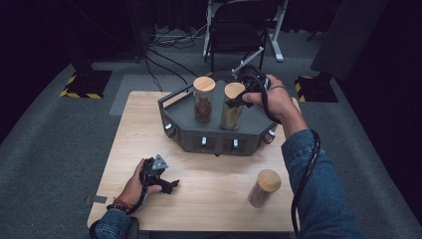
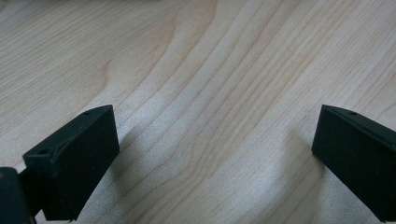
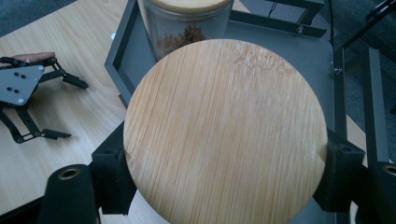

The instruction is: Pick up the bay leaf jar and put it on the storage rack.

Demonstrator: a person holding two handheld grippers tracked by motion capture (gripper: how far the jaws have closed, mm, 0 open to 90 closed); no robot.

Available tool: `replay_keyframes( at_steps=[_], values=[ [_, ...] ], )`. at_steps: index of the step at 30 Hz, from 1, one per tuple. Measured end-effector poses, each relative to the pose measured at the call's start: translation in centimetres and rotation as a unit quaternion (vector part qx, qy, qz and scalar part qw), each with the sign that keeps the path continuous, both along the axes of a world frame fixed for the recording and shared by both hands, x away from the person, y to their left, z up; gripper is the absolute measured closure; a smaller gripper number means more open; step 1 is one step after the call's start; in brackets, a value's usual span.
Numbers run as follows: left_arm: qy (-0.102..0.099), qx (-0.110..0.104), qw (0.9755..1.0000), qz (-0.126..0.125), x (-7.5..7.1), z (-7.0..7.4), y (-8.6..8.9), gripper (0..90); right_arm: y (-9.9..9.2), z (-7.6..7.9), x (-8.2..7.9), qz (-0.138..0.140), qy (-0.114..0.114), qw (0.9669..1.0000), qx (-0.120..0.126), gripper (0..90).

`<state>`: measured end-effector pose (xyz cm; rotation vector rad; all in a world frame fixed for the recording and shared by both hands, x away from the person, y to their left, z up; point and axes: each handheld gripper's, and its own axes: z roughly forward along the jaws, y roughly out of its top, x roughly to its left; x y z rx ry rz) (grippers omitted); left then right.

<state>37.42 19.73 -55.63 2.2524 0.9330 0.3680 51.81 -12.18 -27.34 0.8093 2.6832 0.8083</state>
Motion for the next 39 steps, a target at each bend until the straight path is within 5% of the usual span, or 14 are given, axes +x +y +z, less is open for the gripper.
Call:
replay_keyframes(
  at_steps=[17, 26, 39],
  values=[
    [0.001, 0.0, 1.0, -0.003, 0.0, 0.0, 0.0, 0.4, 1.0, -1.6, 1.9, -0.029, 0.029, 0.9992, 0.0, 24.5],
    [0.001, 0.0, 1.0, -0.003, 0.0, 0.0, 0.0, 0.4, 0.6, -1.9, 2.5, -0.048, 0.035, 0.998, 0.024, 24.4],
    [0.0, -0.001, 1.0, -0.003, 0.0, 0.0, 0.0, 0.4, 0.7, -2.4, 2.2, -0.051, 0.014, 0.9974, 0.048, 24.2]
  ],
)
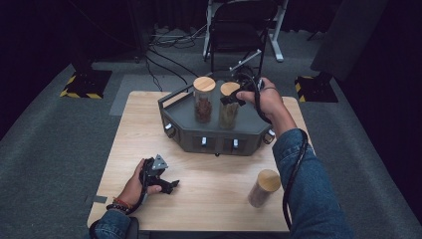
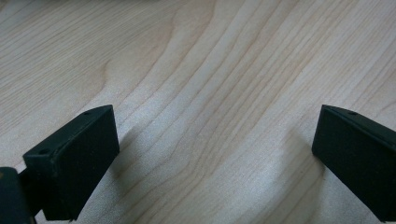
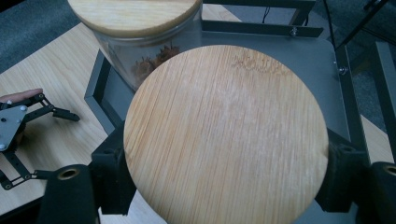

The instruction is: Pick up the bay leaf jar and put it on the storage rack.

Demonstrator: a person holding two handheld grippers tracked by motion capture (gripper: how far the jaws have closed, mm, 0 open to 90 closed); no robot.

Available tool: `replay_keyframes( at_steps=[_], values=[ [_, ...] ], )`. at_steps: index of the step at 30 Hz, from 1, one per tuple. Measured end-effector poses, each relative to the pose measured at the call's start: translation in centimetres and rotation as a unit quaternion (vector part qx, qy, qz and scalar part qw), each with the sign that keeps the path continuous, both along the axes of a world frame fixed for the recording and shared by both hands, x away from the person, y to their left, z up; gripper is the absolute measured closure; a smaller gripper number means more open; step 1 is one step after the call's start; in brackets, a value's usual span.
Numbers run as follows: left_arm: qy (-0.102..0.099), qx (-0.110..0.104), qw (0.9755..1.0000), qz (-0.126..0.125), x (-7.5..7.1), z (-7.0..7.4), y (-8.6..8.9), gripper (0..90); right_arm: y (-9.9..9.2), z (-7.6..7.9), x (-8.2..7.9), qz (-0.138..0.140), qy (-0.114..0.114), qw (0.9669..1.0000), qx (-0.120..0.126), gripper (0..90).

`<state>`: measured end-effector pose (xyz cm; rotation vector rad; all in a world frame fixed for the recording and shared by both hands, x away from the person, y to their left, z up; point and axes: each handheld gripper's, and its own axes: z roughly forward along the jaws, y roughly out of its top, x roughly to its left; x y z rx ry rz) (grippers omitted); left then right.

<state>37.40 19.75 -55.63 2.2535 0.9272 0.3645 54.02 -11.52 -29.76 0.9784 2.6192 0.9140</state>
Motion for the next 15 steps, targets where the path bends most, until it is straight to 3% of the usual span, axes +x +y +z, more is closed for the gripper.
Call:
replay_keyframes(
  at_steps=[5, 15],
  values=[
    [0.0, 0.0, 1.0, 0.0, 0.0, 0.0, 0.0, 0.4, -0.14, -0.29, -0.21, -0.004, -0.012, 0.9999, 0.008, 22.7],
    [0.0, 0.0, 1.0, 0.0, -0.03, 0.0, 0.01, 0.4, -0.02, -0.6, -0.57, -0.007, -0.025, 0.9997, -0.005, 6.5]
  ],
)
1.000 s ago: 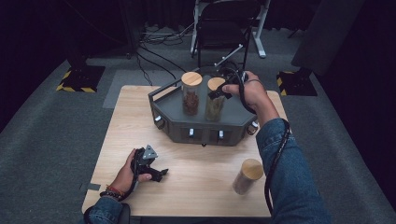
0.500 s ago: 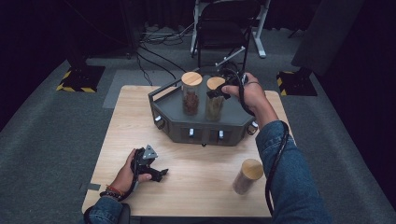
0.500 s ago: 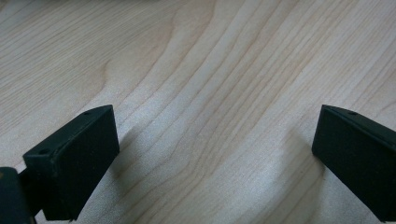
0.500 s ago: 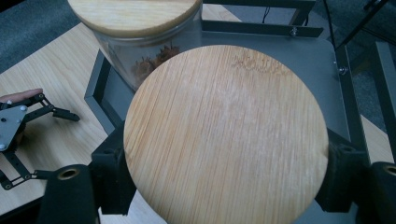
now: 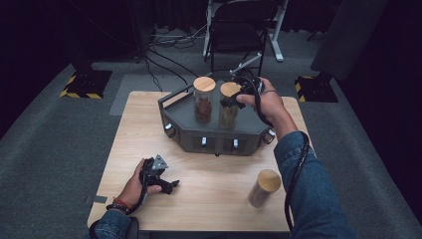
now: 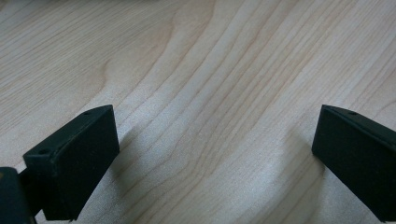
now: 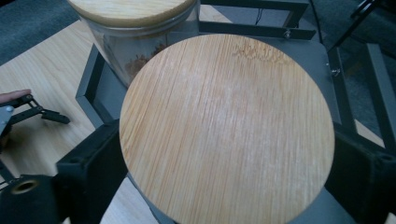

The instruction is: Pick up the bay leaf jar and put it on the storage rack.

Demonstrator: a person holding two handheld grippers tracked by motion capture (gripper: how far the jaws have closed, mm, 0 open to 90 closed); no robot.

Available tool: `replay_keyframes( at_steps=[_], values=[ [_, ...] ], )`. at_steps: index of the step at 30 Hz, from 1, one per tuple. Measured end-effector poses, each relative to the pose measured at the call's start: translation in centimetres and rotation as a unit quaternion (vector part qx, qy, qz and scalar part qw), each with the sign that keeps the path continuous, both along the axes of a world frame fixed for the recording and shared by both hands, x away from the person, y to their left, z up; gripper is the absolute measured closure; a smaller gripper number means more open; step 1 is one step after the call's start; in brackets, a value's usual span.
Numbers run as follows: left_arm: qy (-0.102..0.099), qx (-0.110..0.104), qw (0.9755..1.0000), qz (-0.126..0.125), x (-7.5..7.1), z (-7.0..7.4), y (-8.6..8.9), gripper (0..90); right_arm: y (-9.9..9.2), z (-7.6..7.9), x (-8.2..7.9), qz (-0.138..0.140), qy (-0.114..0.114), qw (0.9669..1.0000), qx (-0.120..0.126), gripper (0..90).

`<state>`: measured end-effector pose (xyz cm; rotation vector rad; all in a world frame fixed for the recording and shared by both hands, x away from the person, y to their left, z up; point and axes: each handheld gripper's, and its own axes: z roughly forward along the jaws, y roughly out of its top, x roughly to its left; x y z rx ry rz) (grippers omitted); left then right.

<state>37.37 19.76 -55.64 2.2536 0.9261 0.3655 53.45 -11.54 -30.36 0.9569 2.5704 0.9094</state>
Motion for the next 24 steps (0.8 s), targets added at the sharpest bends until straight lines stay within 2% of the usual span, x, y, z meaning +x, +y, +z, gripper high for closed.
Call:
replay_keyframes(
  at_steps=[8, 10, 15, 18, 24],
  values=[
    [0.0, 0.0, 1.0, 0.0, 0.0, 0.0, 0.0, 0.4, 0.2, -0.1, -0.3, 0.002, -0.019, 0.9998, -0.001, 3.9],
    [-0.001, 0.0, 1.0, -0.001, 0.0, 0.0, 0.0, 0.4, 0.2, -0.2, -0.4, 0.01, -0.017, 0.9998, 0.003, 3.9],
    [0.0, 0.0, 1.0, 0.0, 0.0, 0.0, 0.0, 0.4, 0.3, -0.4, -0.6, 0.011, -0.024, 0.9996, -0.005, 3.9],
    [-0.001, 0.0, 1.0, -0.001, 0.0, 0.0, 0.0, 0.4, 0.3, -0.5, -0.6, 0.016, -0.02, 0.9996, -0.011, 3.9],
    [-0.001, 0.0, 1.0, -0.001, 0.0, 0.0, 0.0, 0.4, 0.4, -0.3, -1.2, 0.023, -0.033, 0.9989, -0.024, 3.9]
  ],
)
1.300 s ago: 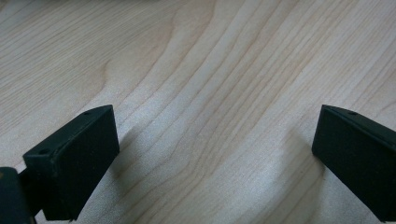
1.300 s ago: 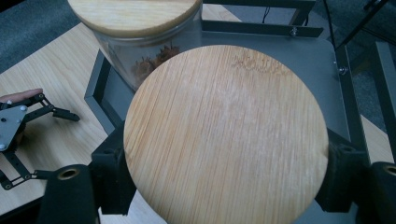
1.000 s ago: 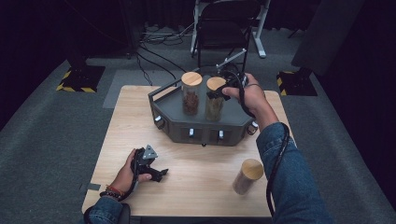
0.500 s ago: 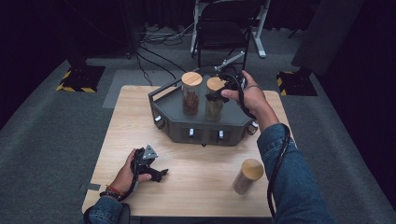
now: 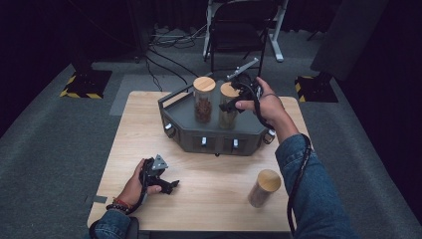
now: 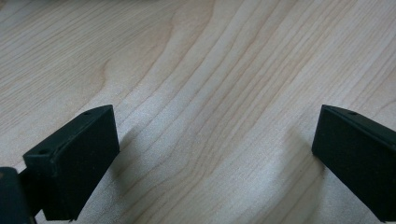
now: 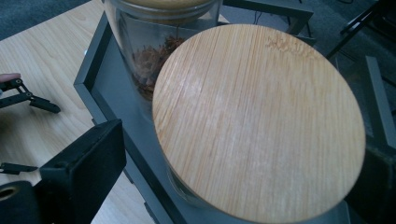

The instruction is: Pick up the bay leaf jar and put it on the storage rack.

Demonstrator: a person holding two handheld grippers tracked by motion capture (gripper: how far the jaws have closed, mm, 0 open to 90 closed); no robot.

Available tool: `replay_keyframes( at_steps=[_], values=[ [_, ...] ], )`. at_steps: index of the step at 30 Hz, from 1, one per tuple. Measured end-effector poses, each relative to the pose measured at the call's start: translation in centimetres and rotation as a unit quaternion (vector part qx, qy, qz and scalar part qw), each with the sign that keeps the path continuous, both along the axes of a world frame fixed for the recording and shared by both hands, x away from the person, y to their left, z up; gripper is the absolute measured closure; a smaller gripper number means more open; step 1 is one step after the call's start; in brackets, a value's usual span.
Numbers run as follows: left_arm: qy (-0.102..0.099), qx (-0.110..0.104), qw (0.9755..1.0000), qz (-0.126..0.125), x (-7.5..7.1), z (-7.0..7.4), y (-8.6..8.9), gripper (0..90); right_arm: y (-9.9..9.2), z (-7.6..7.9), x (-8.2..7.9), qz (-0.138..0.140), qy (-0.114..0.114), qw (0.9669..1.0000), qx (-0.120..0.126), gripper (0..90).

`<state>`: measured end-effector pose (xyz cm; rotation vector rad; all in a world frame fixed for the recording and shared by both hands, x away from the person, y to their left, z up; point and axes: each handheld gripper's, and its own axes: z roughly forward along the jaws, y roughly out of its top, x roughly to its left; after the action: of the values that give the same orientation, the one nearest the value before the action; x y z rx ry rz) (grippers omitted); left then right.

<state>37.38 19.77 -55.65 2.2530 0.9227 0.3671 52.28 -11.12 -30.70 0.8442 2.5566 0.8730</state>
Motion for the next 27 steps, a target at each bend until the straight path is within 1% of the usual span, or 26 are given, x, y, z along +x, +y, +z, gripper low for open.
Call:
replay_keyframes(
  at_steps=[2, 5, 7, 10, 17, 20, 24, 27],
  values=[
    [0.0, 0.0, 1.0, 0.0, 0.0, 0.0, 0.0, 0.4, -0.1, 0.0, -0.2, -0.006, -0.01, 0.9999, 0.002, 3.9],
    [0.0, 0.0, 1.0, 0.0, 0.0, 0.0, 0.0, 0.4, -0.3, -0.1, -0.7, -0.006, -0.021, 0.9997, -0.008, 3.9],
    [0.0, 0.0, 1.0, 0.0, 0.0, 0.0, 0.0, 0.4, -0.6, -0.1, -1.0, -0.01, -0.025, 0.9996, -0.004, 3.9],
    [0.001, -0.001, 1.0, 0.0, 0.0, 0.0, 0.0, 0.4, -1.2, 0.1, -1.5, -0.014, -0.036, 0.9992, 0.003, 3.9],
    [0.001, 0.0, 1.0, -0.001, 0.0, 0.0, 0.0, 0.4, -2.5, 0.2, -3.2, -0.013, -0.059, 0.9982, -0.001, 3.9],
    [0.001, 0.0, 1.0, -0.001, 0.0, 0.0, 0.0, 0.4, -3.1, 0.1, -3.9, -0.013, -0.063, 0.9979, 0.001, 3.9],
    [0.001, 0.0, 1.0, -0.001, 0.0, 0.0, 0.0, 0.3, -3.8, 0.1, -4.9, -0.009, -0.072, 0.9974, -0.003, 3.9],
    [0.001, 0.0, 1.0, -0.001, 0.0, 0.0, 0.0, 0.3, -4.5, 0.1, -5.8, -0.007, -0.071, 0.9974, -0.002, 3.9]
  ],
)
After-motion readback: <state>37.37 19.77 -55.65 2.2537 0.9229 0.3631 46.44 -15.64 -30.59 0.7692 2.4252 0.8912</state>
